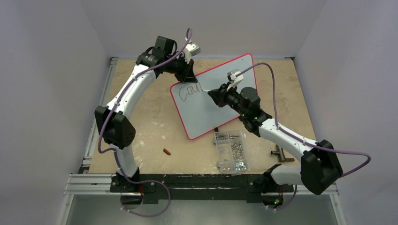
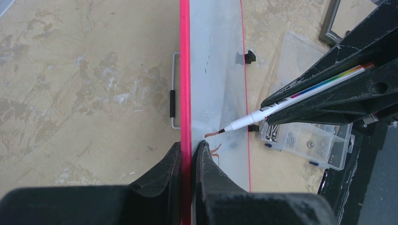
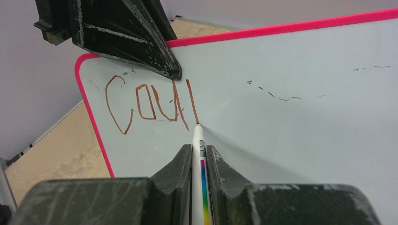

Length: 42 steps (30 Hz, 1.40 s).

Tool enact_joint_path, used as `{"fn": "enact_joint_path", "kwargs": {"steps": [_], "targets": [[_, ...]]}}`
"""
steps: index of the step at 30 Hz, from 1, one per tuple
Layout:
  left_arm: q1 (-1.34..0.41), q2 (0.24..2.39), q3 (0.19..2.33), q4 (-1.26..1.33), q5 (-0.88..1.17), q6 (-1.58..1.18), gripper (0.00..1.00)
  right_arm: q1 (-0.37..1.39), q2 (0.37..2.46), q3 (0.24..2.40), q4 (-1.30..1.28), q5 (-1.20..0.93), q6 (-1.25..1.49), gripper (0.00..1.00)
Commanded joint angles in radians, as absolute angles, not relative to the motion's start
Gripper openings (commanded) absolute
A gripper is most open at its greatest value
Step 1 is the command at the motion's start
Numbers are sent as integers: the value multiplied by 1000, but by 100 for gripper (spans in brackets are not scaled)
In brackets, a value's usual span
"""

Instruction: Write a sentence on the whiteboard

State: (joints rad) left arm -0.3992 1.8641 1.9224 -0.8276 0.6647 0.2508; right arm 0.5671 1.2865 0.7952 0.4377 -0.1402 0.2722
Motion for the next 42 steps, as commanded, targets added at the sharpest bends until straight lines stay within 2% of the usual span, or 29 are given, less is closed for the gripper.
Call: {"fn": "enact_joint_path", "kwargs": {"steps": [1,25,42], "targets": [[-442,1876,1909,-946,580,376,0,561,1274,787,428,-96,276,0],[-446,1865,1905,-953,586,383,0,561,1358,937,430,-86,275,0],[-447,1860,1901,-947,577,382,0,557,1334,976,383,-48,267,0]]}}
